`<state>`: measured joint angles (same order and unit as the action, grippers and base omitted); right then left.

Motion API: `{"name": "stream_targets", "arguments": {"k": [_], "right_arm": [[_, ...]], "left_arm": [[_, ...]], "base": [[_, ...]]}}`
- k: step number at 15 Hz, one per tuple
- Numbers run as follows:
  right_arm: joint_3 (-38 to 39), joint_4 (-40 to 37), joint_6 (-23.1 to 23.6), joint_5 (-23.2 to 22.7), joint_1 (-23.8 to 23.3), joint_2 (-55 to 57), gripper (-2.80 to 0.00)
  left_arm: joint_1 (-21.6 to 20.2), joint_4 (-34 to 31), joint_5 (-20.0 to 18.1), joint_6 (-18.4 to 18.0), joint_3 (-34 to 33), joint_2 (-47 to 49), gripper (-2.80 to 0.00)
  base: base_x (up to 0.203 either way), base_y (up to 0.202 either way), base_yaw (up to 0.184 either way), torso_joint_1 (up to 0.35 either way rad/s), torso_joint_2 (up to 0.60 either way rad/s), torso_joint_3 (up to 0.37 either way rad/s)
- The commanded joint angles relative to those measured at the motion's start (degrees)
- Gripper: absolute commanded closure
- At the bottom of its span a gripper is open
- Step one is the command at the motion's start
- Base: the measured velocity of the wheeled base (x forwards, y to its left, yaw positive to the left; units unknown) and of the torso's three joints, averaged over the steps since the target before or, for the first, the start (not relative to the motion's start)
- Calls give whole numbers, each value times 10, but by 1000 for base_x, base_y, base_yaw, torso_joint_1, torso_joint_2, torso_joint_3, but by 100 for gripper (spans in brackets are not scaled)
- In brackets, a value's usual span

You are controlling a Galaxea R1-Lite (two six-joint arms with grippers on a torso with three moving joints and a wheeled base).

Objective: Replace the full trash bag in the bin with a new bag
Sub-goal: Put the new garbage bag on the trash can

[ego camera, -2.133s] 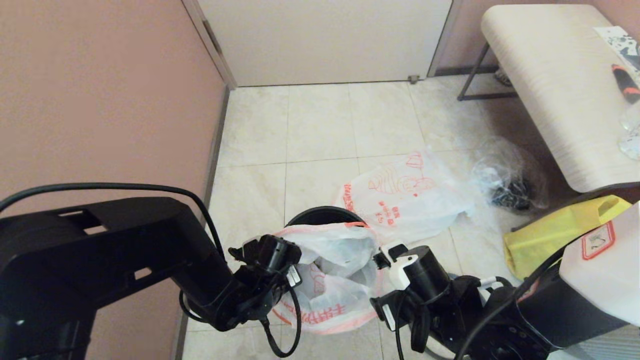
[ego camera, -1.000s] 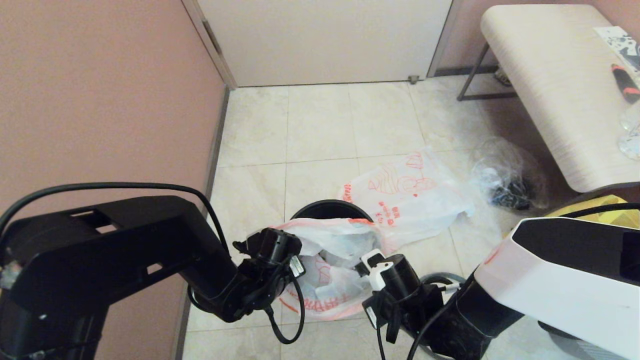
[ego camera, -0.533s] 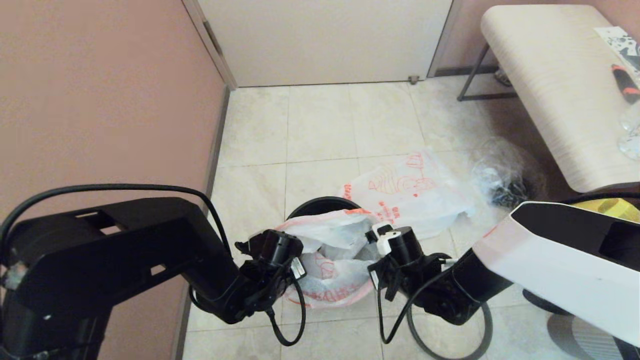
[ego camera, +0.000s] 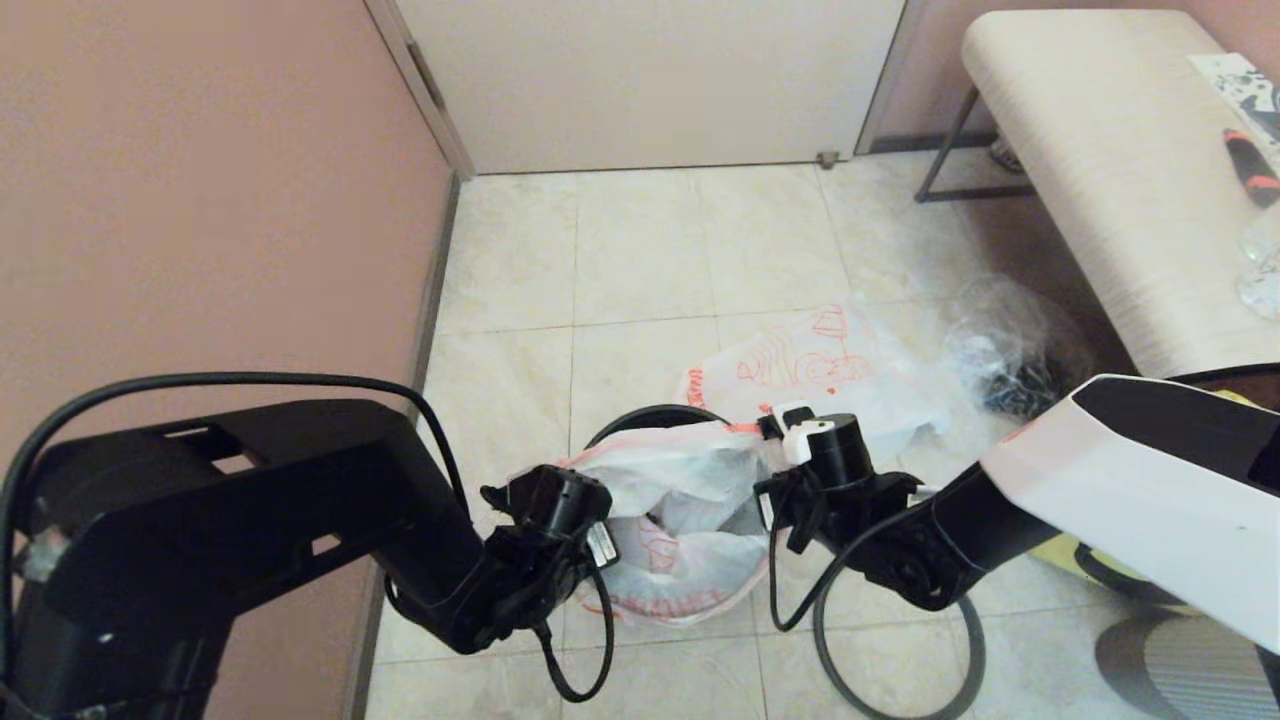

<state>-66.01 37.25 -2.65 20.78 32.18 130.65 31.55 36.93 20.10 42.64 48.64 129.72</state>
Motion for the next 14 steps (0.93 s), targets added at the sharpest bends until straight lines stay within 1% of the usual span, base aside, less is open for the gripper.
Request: {"name": "stream_targets", "arguments": {"k": [1, 2, 5, 7, 9, 11, 13, 14], "right_arm": [[-2, 3, 0, 1, -4, -6, 0], [-5, 3, 0, 1, -5, -5, 0], [-16, 3, 0, 1, -12, -1, 0], [-25, 3, 0, 1, -16, 9, 0], [-50, 3, 0, 0, -22, 22, 0], [-76, 3, 0, -1, -24, 33, 0], [-93, 3, -1, -5, -23, 38, 0], [-100, 3, -2, -11, -23, 36, 0]], "left_arm": [[5, 2, -4, -2, -5, 3, 0], [8, 2, -7, -8, -8, 3, 0], [16, 3, -34, -27, -20, -1, 0], [17, 3, -37, -35, -21, 1, 0], [22, 2, -37, -36, -23, 2, 0], [25, 3, -39, -45, -26, 3, 0], [26, 3, -58, -51, -30, -1, 0], [27, 3, -60, -52, -31, -1, 0]], "base": [[0, 0, 0, 0, 0, 0], [0, 0, 0, 0, 0, 0], [0, 0, 0, 0, 0, 0], [0, 0, 0, 0, 0, 0], [0, 0, 0, 0, 0, 0], [0, 0, 0, 0, 0, 0], [0, 0, 0, 0, 0, 0], [0, 0, 0, 0, 0, 0]]}}
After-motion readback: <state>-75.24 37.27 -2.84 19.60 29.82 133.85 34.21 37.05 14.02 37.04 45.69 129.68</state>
